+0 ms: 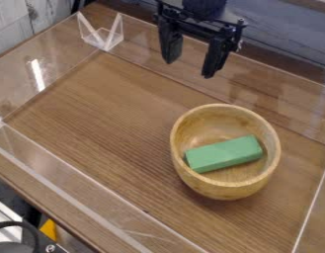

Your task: Remove the green block from inside the brown bowl and put it on the table

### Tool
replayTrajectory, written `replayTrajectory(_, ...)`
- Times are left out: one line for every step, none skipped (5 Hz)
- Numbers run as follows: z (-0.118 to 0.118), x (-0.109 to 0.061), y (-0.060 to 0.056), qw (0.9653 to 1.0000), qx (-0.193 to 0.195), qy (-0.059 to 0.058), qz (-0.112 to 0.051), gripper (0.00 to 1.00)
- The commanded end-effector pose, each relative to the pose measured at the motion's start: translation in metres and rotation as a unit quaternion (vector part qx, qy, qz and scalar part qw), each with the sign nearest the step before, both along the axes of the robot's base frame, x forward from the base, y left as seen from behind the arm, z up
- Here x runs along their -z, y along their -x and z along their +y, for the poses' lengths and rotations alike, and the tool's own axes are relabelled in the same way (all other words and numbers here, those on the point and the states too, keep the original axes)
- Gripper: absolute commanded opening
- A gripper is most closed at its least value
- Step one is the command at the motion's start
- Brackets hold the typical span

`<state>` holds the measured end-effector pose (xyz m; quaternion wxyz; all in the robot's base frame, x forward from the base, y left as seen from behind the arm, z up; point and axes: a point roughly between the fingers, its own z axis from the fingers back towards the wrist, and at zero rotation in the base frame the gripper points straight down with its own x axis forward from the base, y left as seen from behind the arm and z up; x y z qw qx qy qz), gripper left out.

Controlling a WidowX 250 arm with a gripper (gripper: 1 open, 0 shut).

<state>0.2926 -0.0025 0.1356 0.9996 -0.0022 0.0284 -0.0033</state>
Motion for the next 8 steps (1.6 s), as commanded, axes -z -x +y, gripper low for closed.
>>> replayTrajectory(-0.010,0.004,0.005,0.9992,0.040,0.004,0.006,1.00)
replayTrajectory(-0.029,0.011,0.018,0.9943,0.103,0.011,0.023,1.00)
replayTrajectory(-0.053,0.021,0.024,0.9847,0.170,0.018,0.031,1.00)
replayTrajectory(-0.073,0.030,0.034,0.9719,0.231,0.025,0.039,1.00)
replayTrajectory(-0.084,0.037,0.042,0.9572,0.285,0.027,0.043,1.00)
replayTrajectory(-0.085,0.042,0.044,0.9449,0.323,0.028,0.043,1.00)
replayTrajectory(-0.090,0.043,0.047,0.9378,0.344,0.030,0.040,1.00)
replayTrajectory(-0.092,0.039,0.049,0.9304,0.364,0.031,0.034,1.00)
